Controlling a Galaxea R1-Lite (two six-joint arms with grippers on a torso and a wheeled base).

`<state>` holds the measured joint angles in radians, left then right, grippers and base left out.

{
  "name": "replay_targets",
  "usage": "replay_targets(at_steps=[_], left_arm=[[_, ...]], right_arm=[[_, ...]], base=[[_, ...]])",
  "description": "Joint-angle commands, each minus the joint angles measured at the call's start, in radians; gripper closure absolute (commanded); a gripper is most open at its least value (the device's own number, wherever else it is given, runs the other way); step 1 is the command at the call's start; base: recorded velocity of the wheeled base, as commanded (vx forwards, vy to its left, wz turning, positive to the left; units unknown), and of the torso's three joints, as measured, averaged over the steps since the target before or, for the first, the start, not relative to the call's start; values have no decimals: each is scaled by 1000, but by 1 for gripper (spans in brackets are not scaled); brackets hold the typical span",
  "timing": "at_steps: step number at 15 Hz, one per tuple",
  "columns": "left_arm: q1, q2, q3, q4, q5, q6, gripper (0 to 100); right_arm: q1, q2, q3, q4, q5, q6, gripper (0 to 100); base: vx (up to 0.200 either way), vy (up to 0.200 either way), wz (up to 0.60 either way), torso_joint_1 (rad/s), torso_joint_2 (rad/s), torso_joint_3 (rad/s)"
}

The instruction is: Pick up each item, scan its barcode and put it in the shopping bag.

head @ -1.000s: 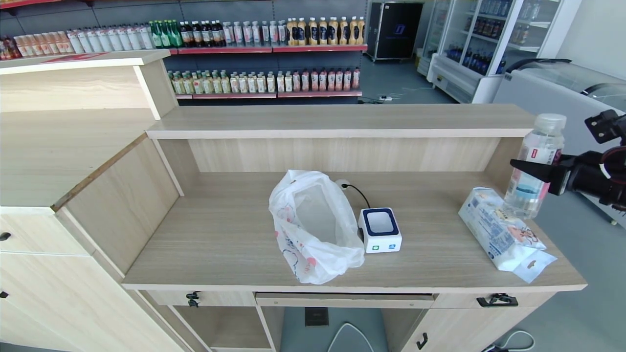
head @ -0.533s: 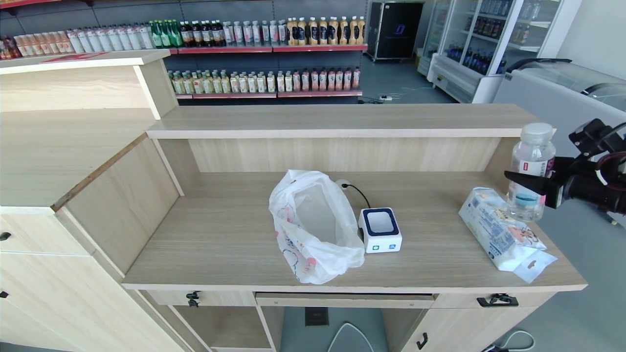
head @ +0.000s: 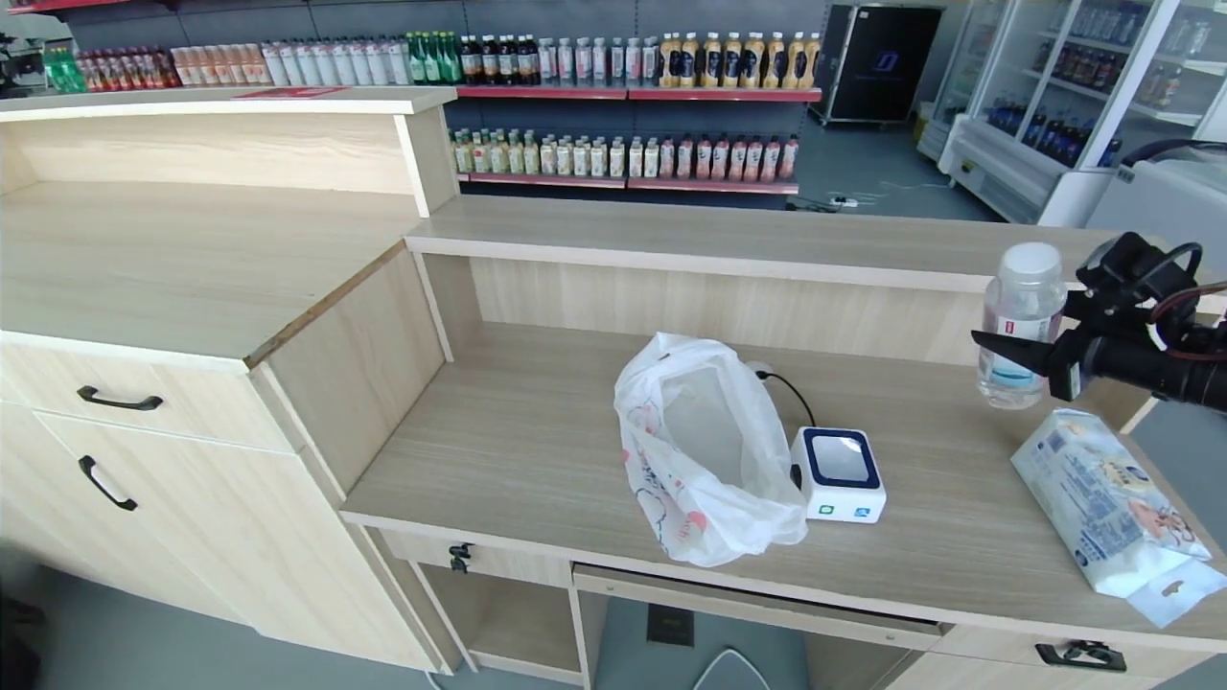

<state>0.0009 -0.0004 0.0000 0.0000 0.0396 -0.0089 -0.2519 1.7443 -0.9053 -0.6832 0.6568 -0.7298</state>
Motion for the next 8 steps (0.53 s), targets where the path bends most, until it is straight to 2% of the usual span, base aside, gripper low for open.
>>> replay_targets(at_steps=[1, 3, 4, 6, 8], left_arm=[[1, 0, 0, 0, 0, 0, 0], [1, 0, 0, 0, 0, 0, 0], [1, 0, 0, 0, 0, 0, 0], [1, 0, 0, 0, 0, 0, 0], [1, 0, 0, 0, 0, 0, 0]], right_arm=[[10, 64, -17, 7, 7, -109, 100], [36, 113, -26, -2, 55, -132, 100], [59, 153, -44, -24, 113, -174, 100], [89, 210, -86, -50, 150, -246, 100], [122, 238, -119, -58, 179, -249, 100]], base=[[0, 0, 0, 0, 0, 0], [0, 0, 0, 0, 0, 0], [0, 0, 0, 0, 0, 0], [0, 0, 0, 0, 0, 0], [0, 0, 0, 0, 0, 0]])
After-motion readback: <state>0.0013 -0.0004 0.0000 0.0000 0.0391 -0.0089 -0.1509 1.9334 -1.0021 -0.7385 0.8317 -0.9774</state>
